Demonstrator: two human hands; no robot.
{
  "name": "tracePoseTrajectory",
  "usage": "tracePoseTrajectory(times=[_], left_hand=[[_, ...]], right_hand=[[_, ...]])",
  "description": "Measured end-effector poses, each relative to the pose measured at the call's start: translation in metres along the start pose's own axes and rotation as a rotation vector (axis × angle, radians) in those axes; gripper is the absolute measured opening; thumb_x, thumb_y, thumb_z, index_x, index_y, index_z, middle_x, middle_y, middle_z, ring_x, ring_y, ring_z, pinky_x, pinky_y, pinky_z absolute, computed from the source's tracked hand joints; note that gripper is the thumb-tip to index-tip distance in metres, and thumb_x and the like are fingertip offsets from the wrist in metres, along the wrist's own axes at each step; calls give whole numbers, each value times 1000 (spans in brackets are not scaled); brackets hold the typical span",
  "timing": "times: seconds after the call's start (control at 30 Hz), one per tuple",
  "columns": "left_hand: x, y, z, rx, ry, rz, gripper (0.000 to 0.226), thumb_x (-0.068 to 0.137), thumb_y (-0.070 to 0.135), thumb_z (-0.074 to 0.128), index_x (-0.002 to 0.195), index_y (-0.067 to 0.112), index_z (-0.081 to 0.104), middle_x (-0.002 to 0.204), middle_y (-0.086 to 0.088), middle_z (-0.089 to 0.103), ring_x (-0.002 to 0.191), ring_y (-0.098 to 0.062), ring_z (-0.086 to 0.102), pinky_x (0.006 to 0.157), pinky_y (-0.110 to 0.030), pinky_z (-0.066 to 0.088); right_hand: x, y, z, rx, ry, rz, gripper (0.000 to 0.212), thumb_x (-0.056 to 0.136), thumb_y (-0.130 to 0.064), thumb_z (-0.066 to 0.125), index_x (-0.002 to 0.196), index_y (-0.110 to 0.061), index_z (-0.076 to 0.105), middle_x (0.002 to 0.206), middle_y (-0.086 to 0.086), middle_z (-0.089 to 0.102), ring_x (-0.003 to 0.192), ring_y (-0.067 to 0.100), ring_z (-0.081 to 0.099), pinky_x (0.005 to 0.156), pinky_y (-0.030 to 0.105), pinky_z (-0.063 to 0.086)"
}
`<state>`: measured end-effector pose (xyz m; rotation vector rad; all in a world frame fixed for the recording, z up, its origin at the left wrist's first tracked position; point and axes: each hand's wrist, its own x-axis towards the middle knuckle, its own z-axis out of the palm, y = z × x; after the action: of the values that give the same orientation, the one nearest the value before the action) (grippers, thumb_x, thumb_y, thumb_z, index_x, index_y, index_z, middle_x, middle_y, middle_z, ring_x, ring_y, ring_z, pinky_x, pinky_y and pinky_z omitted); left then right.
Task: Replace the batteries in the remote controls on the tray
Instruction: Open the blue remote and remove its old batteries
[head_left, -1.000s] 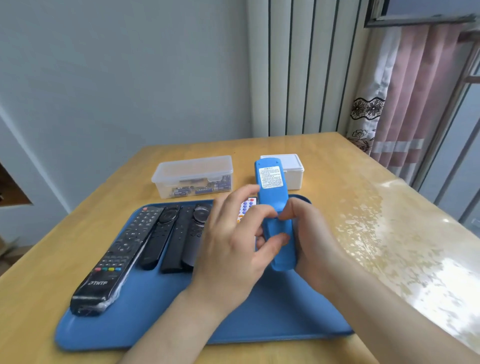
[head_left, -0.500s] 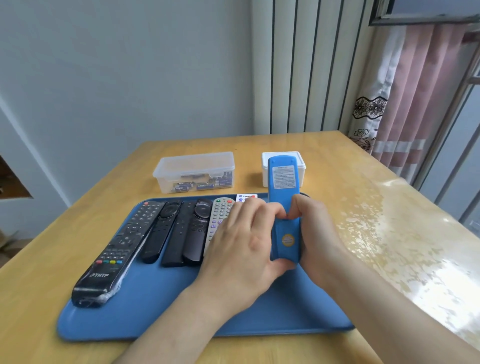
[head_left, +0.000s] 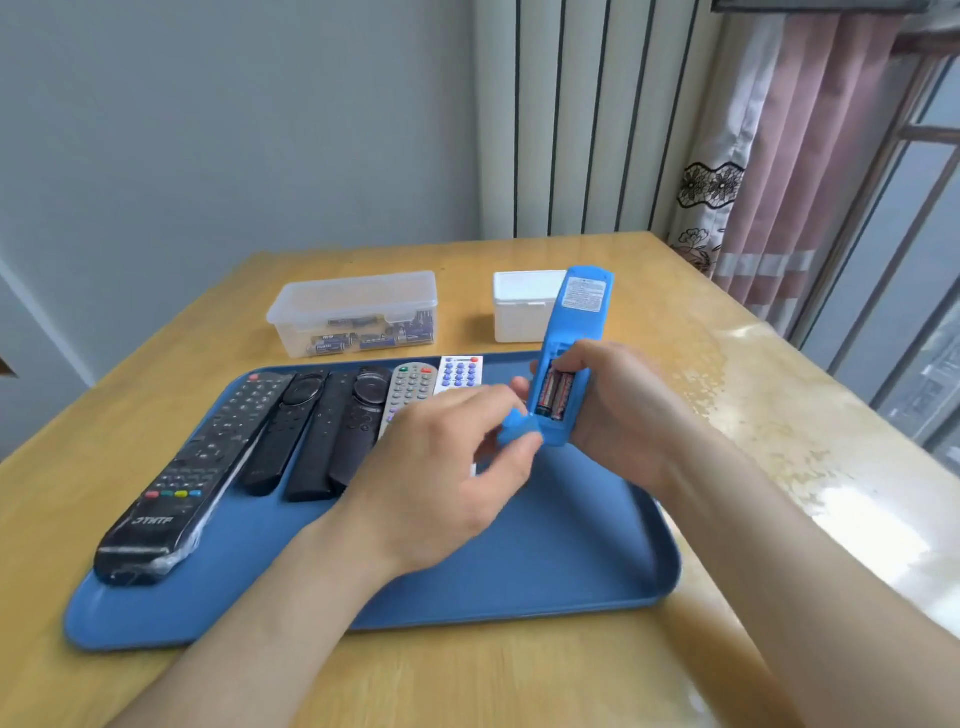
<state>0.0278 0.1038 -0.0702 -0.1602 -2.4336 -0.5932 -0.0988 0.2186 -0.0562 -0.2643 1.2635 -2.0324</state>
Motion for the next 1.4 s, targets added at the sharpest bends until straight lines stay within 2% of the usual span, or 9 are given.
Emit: tracePoseTrajectory(times=[0.2,0.3,0.47,0.6,0.7,0.83,1.0,1.23,1.4], left_hand=[[-4,-7,5,68,-361,32,37,79,53,59,110,34,63,100,20,63,92,-3,52,81,-19,43],[-5,-7,1,78,-388,62,33,79,38,56,109,32,68,107,20,62,101,-4,51,88,-11,37],[0,-5,-6,-69,-86,57,32,69,-3,52,79,18,74,86,10,71,82,-7,63,77,-19,48],[5,3,-8,-140,237,-87,15,80,12,65,91,20,71,84,10,66,73,-10,59,64,-20,49],[6,5,-5,-292,186,-305,28,77,30,70,103,33,61,88,11,61,74,-14,62,62,-22,52],[8,4,-2,-617,216,-492,38,79,11,78,104,31,57,89,-5,67,67,-24,68,62,-34,58],[10,8,-1,-740,364,-541,37,80,6,74,108,20,55,89,-11,69,71,-22,72,58,-28,56],[11,7,-4,-691,413,-520,2,91,13,62,93,12,62,74,-5,74,64,-18,71,57,-31,56],[8,2,-6,-448,400,-389,6,88,20,66,84,23,63,73,5,71,63,-16,68,61,-29,55]], right_hand=[[-4,-12,-10,19,-26,-66,30,92,6,40,119,5,52,108,25,71,94,38,71,83,47,59],[-3,-9,-12,89,-83,9,36,90,-4,34,119,-2,53,113,18,71,89,32,69,82,43,56],[-6,-7,-4,161,-184,24,35,87,-7,30,110,-2,56,110,17,63,88,30,66,88,48,53],[-8,-7,0,121,-291,16,41,85,-9,32,114,0,60,117,18,68,99,30,67,92,46,54],[-10,-3,6,84,-342,-12,51,79,-13,41,123,5,59,126,19,66,104,30,64,98,47,50],[-11,6,15,48,-401,-32,54,85,-15,39,135,1,53,122,17,62,105,31,62,90,45,53],[-16,9,17,-171,-412,-10,39,105,-32,35,132,-16,59,127,12,66,114,37,63,101,59,46],[-21,-2,15,-237,-450,-49,28,99,-9,45,117,-1,65,100,16,70,91,32,71,73,41,61],[-20,-2,15,-252,-399,-56,36,96,-1,36,110,-6,69,85,7,69,76,24,71,50,31,58]])
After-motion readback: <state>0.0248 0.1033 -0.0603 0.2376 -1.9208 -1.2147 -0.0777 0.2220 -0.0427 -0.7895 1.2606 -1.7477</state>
